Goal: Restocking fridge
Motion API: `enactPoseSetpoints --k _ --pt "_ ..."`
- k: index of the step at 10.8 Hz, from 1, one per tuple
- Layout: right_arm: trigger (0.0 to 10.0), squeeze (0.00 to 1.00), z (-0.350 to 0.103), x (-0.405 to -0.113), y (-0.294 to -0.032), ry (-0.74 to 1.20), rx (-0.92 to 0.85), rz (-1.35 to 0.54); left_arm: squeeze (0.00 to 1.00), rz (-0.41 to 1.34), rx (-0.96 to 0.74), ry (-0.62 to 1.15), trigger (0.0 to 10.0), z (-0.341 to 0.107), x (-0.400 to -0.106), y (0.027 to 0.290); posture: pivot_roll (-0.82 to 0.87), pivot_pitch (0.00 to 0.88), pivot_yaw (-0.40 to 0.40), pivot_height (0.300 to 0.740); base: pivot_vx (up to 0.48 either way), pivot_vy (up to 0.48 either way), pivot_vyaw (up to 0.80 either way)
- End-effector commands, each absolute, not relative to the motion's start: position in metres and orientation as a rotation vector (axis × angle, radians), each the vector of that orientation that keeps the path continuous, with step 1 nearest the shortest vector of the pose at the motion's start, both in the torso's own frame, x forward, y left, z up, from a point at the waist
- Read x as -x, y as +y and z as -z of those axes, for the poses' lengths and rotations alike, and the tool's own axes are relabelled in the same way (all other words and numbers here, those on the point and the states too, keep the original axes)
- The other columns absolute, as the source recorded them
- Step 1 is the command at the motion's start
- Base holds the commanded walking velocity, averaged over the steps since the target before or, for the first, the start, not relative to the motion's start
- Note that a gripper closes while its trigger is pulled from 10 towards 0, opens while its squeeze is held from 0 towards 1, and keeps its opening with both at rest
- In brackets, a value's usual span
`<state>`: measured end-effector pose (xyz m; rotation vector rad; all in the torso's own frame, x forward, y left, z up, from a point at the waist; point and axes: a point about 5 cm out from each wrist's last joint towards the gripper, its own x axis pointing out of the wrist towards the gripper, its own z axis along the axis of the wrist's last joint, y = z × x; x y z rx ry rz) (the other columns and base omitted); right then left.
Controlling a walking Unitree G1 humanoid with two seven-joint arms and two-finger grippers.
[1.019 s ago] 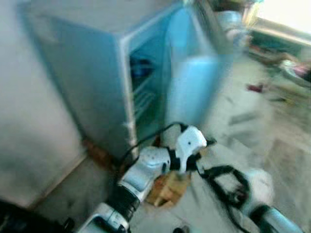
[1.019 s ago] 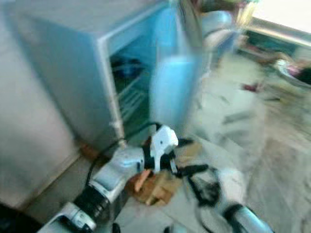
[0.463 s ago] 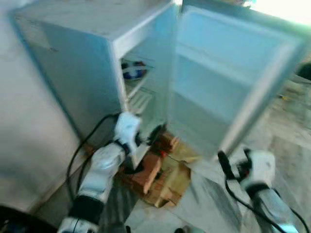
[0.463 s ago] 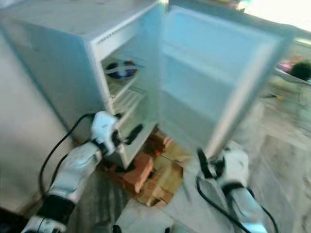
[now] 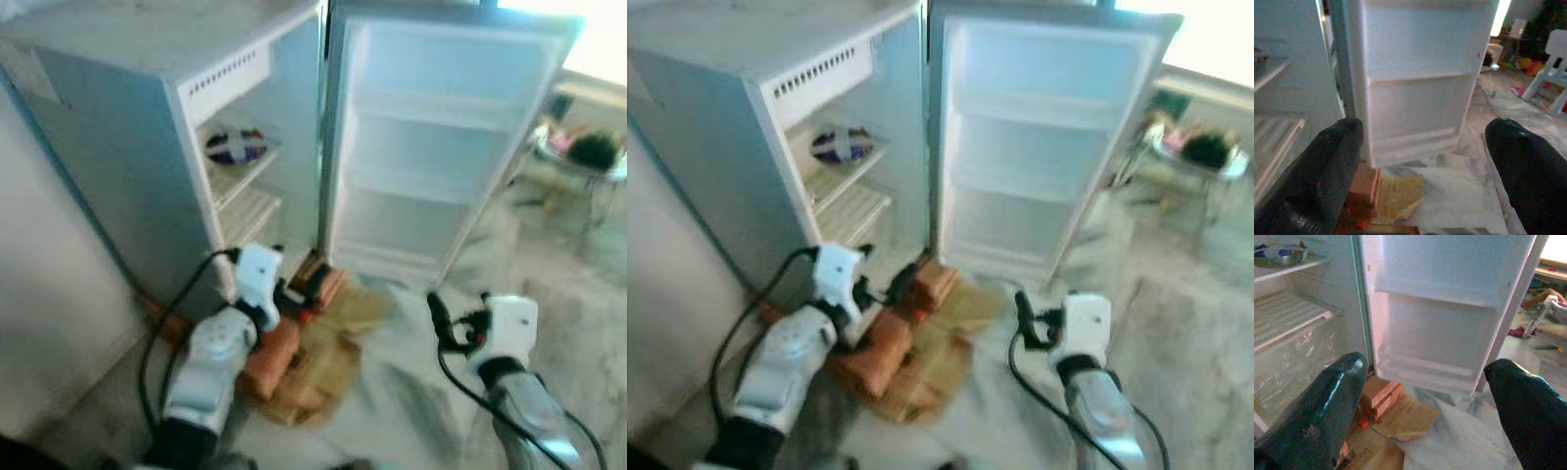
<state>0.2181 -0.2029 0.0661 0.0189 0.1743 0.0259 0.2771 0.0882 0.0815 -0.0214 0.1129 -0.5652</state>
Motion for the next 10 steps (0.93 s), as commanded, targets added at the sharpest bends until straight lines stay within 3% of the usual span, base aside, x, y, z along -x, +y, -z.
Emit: enactPoseSetpoints --k 1,5,10 --pt "10.0 0.00 -0.072 -0.221 -0.204 0.160 -0.011 -0.017 0.00 0.544 0.010 0.111 10.0 -0.084 -0.278 0.093 0.02 0.000 -0.022 0.740 0.000 -0.450 0.00" --pt "10.0 0.00 -0.076 -0.229 -0.201 0.141 -0.017 0.008 0.00 0.492 -0.050 0.123 10.0 -0.081 -0.277 0.101 0.02 0.000 -0.015 0.740 0.000 -0.432 0.00" --pt "10.0 0.00 -0.083 -0.246 -0.199 0.101 -0.038 0.028 0.00 0.207 -0.189 0.119 10.0 -0.082 -0.277 0.158 0.05 0.000 -0.013 0.740 0.301 -0.362 0.00"
